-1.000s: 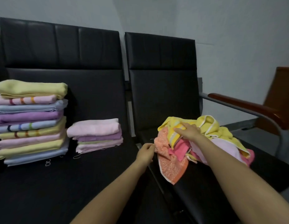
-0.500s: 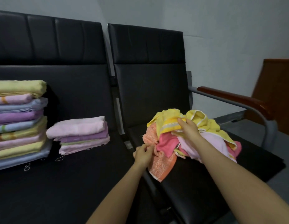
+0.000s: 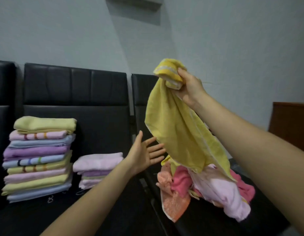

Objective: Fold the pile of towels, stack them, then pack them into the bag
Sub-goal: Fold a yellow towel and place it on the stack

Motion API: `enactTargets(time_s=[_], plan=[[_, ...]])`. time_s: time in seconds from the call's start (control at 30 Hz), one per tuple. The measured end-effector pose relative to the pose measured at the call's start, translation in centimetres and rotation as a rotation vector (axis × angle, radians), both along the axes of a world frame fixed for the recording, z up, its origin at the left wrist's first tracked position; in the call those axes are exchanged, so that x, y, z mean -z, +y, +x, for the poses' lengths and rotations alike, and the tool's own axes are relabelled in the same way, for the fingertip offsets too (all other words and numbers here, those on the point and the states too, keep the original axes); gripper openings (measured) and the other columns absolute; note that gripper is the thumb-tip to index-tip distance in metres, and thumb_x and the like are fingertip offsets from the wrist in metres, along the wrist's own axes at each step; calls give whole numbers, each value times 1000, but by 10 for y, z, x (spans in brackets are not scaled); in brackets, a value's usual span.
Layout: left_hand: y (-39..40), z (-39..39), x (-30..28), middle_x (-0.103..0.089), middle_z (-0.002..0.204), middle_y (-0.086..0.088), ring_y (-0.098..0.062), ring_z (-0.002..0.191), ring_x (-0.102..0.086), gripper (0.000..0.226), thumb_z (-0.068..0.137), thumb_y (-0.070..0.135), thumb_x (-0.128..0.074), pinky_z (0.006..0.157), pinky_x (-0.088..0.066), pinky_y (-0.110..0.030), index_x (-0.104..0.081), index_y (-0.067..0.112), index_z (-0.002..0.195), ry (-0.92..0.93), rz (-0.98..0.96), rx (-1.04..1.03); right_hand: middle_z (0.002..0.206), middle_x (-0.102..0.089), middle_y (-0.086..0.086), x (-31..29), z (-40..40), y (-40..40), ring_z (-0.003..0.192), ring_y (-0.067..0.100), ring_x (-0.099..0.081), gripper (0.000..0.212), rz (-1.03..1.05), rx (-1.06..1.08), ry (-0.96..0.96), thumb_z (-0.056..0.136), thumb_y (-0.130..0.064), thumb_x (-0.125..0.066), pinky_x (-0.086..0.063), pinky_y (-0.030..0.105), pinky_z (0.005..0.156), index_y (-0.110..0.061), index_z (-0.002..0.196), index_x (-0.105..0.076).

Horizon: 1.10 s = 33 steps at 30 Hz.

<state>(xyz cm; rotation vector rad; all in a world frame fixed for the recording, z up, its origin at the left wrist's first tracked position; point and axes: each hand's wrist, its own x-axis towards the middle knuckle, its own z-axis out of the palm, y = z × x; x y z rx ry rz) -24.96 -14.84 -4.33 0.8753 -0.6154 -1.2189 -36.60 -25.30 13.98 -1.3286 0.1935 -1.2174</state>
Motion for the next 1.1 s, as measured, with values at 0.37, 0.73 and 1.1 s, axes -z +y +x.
enactTargets(time_s=[0.37,0.73,1.1], plan=[[147,88,-112,-55,129,-25,-38,114,-60,95,80,77,-49,92,-52,-49,-31,14,148,176,-231,-254,81,-65,11,-37,107,135,78,24,-63,16,68,-459,-78,97,-16,-50,-51,38,83,-9,93,-63],[187,155,-63,-71,75,-9,-23,81,-65,31,98,35,-48,67,-56,-31,-66,10,90,-6,214,-361,88,-67,8,57,136,161,88,22,-64,26,-25,-615,309,100,-30,-45,-46,48,98,-16,95,-67],[167,171,-86,-70,85,-9,-19,82,-64,19,101,14,-44,63,-57,-30,-61,6,102,175,-246,-615,104,-65,10,72,127,104,101,27,-65,22,-244,77,450,91,-13,-62,-56,36,81,-8,112,-59]])
